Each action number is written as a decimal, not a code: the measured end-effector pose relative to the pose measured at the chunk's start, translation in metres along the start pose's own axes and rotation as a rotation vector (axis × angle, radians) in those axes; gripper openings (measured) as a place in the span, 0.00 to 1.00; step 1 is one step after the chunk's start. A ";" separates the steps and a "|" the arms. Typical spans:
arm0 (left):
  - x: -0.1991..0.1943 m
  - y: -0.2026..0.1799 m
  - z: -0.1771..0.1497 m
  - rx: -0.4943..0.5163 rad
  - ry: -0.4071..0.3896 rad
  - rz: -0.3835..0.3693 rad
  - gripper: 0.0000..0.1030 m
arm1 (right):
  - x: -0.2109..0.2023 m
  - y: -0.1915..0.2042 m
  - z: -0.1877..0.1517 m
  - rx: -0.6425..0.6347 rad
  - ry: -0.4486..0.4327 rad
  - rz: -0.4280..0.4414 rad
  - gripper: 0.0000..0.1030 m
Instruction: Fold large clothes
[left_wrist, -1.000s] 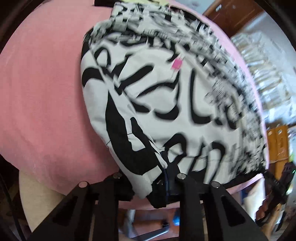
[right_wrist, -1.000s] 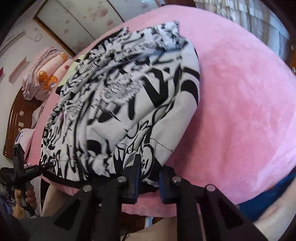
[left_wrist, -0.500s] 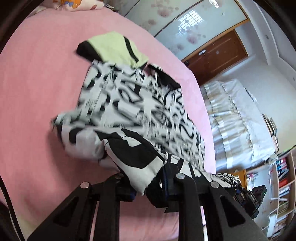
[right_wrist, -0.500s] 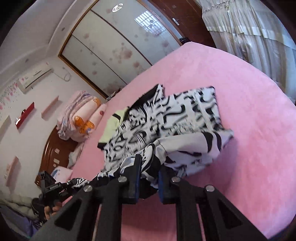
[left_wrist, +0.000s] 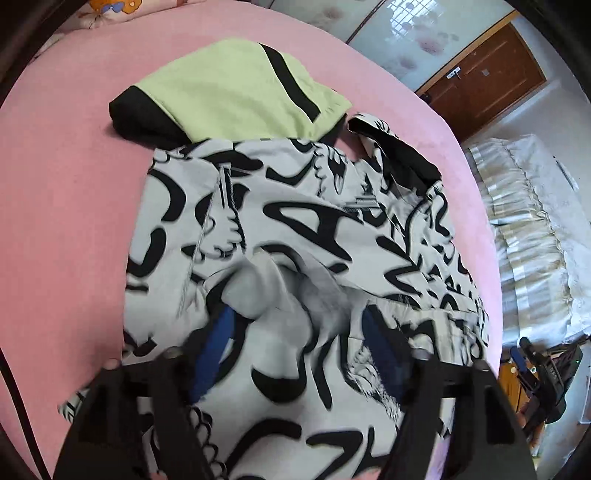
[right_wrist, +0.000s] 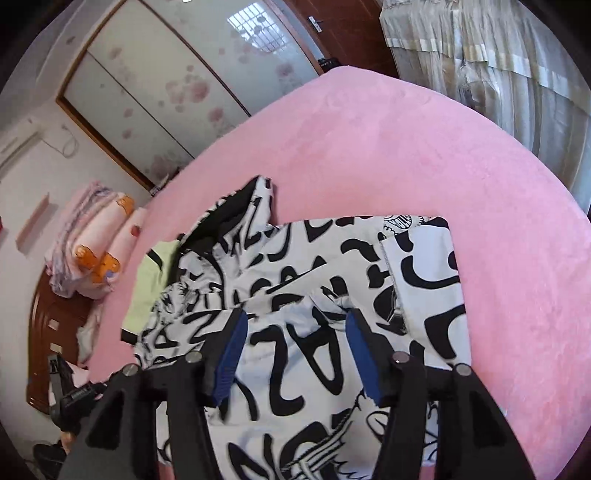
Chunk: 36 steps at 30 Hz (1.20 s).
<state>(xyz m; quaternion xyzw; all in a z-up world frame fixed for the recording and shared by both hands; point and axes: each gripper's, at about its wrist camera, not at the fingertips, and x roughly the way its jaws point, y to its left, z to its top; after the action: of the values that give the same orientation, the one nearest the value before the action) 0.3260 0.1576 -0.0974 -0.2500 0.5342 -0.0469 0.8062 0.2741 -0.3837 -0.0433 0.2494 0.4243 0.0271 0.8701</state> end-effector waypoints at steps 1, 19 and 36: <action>0.002 0.002 0.003 -0.003 0.001 -0.012 0.73 | 0.006 -0.002 0.001 -0.012 0.007 -0.017 0.54; 0.061 0.033 0.018 0.321 0.131 0.186 0.74 | 0.114 -0.017 -0.005 -0.361 0.251 -0.168 0.56; 0.049 0.000 -0.006 0.428 0.028 0.302 0.17 | 0.102 0.012 -0.040 -0.614 0.183 -0.262 0.04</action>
<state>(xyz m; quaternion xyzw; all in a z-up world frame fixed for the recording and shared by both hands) 0.3417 0.1387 -0.1406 0.0096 0.5545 -0.0416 0.8311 0.3112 -0.3301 -0.1321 -0.0842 0.5010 0.0637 0.8590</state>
